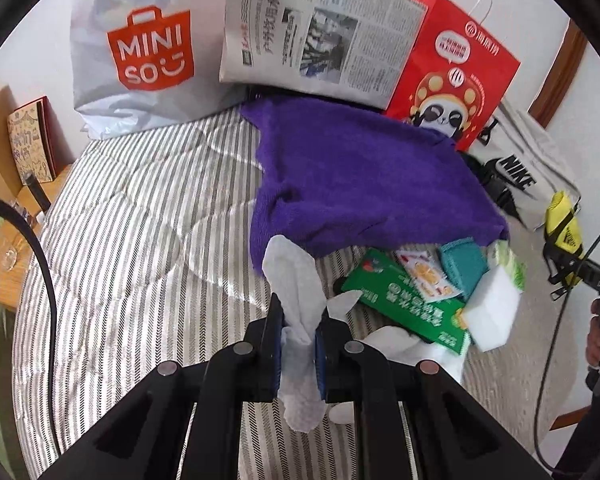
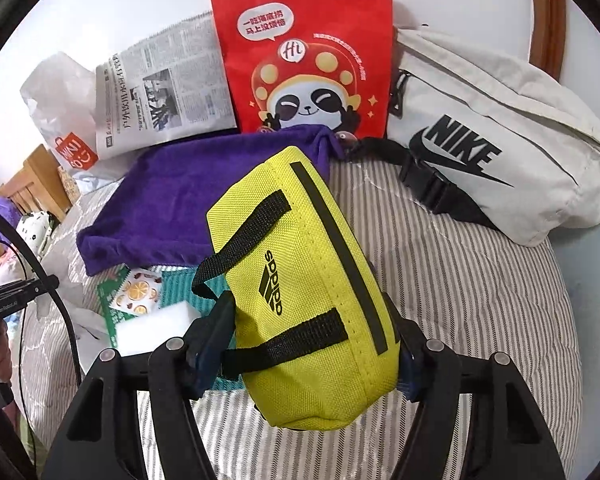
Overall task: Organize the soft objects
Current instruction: 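Carry the pouch onto the purple towel with right while left carries the glove there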
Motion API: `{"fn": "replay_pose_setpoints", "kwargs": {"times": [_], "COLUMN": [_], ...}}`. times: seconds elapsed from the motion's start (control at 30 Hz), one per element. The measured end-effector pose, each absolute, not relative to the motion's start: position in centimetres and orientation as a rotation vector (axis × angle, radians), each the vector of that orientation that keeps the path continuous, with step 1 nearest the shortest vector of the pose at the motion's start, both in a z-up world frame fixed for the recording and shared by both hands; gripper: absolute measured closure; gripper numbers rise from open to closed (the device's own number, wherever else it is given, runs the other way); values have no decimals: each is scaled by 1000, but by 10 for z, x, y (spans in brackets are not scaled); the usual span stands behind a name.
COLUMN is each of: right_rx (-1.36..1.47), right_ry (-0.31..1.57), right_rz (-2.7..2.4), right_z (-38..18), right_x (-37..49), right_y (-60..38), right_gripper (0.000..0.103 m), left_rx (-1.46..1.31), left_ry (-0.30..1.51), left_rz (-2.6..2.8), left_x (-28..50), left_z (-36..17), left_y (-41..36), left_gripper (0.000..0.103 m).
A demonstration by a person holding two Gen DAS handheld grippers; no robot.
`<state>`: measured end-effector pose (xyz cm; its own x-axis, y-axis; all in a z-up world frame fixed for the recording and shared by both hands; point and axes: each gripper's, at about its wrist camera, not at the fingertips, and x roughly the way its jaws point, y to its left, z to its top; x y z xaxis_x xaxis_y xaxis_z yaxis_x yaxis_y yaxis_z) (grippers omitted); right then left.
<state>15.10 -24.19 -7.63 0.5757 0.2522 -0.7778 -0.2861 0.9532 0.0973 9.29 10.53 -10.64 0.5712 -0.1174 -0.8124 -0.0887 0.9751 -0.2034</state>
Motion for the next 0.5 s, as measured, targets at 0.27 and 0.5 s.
{"fn": "replay_pose_setpoints", "kwargs": {"times": [0.27, 0.5], "right_rx": [-49, -57], "right_ry": [901, 883], "right_rz": [371, 396], "right_z": [-68, -55], "right_x": [157, 174], "right_y": [-219, -202], "right_gripper": [35, 35], "left_rx": [-239, -235], "left_ry": [926, 884], "left_rz": [-36, -58], "left_x": [91, 96], "left_z": [-80, -54], "left_y": [108, 108], "left_gripper": [90, 90]}}
